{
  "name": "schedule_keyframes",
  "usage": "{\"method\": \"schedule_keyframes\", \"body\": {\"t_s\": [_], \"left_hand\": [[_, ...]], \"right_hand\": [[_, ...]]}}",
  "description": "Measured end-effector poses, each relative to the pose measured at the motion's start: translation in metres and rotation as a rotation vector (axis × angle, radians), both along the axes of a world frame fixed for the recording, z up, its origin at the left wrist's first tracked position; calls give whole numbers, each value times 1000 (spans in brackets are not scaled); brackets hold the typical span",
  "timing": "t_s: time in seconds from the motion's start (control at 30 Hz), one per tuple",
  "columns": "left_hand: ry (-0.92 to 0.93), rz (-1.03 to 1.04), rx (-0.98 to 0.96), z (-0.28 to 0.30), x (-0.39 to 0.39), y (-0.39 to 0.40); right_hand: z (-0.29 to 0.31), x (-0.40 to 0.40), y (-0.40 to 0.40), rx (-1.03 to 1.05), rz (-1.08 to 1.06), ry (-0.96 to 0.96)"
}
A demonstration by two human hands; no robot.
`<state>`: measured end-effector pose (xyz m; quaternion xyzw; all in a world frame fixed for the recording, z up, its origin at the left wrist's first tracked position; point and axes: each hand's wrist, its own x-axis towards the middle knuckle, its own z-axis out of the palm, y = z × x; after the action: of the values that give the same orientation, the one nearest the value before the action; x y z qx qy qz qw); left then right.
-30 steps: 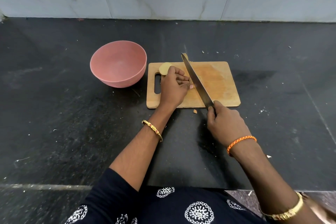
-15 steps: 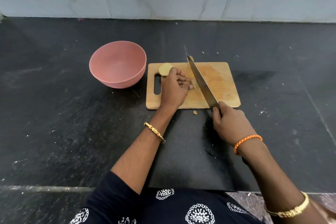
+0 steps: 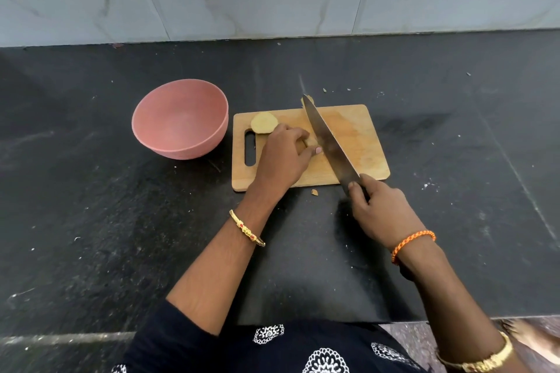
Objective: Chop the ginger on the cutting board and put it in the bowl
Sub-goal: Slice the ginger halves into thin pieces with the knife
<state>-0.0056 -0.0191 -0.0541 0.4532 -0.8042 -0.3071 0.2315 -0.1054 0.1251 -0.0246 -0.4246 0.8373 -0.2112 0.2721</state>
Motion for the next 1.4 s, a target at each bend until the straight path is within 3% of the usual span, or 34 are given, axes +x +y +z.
{"method": "schedule_keyframes", "body": {"t_s": [0.3,0.73,0.93,1.4], "left_hand": [[73,-1,66,8,0,-7],[115,9,80,6,2,-13],[59,-56,113,9,7,-12],[119,13,132,5,7,-11]], "right_hand": [[3,8,-10,8,-24,-37],[21,19,10,192,20,-18],[32,24,43,178,-13,-58],[22,20,3,146,-27,13]]}}
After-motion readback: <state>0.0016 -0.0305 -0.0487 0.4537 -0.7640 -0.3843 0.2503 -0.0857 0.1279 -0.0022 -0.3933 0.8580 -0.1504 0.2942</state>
